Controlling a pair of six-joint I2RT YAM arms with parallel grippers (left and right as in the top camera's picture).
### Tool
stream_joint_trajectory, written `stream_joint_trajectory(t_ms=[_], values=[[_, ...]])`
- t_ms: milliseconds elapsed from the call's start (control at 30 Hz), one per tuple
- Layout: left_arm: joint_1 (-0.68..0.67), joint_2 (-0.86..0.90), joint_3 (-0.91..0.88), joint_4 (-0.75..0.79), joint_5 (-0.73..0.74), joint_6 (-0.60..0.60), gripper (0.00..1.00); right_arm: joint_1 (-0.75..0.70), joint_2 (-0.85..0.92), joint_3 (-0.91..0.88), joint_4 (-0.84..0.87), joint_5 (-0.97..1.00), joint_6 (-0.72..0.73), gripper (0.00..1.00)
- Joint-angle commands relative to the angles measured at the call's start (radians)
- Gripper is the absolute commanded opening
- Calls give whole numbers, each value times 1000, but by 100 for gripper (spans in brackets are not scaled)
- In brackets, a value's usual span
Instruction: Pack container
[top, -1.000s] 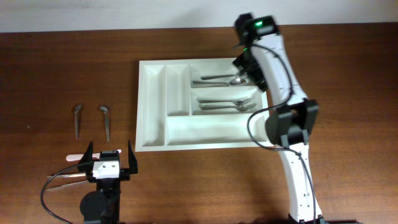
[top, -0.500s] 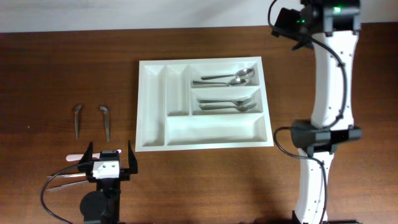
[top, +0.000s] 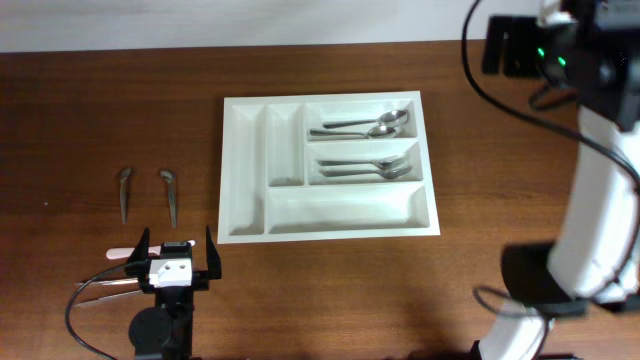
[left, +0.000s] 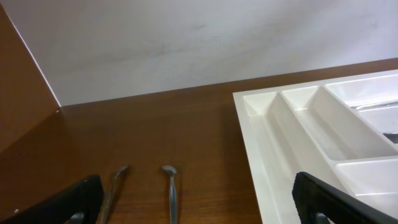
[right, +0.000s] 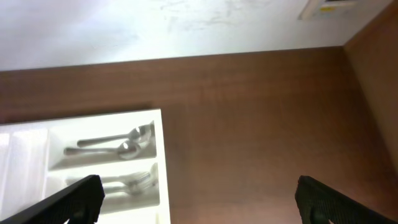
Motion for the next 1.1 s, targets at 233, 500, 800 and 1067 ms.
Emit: stream_joint_trajectory(t_ms=[233,500,800,1067], values=[[6,-9,-7,3,-11,-9,99,-9,-443,-694,0,12,-106,99],[6,-9,-7,3,-11,-9,99,-129,-688,-1035,100,-83,-202,99],[6,-9,-7,3,-11,-9,99,-191,-716,-1287,208,-251,-495,99],[6,-9,-7,3,-11,-9,99,-192,-540,-1297,254,-270,-633,96]])
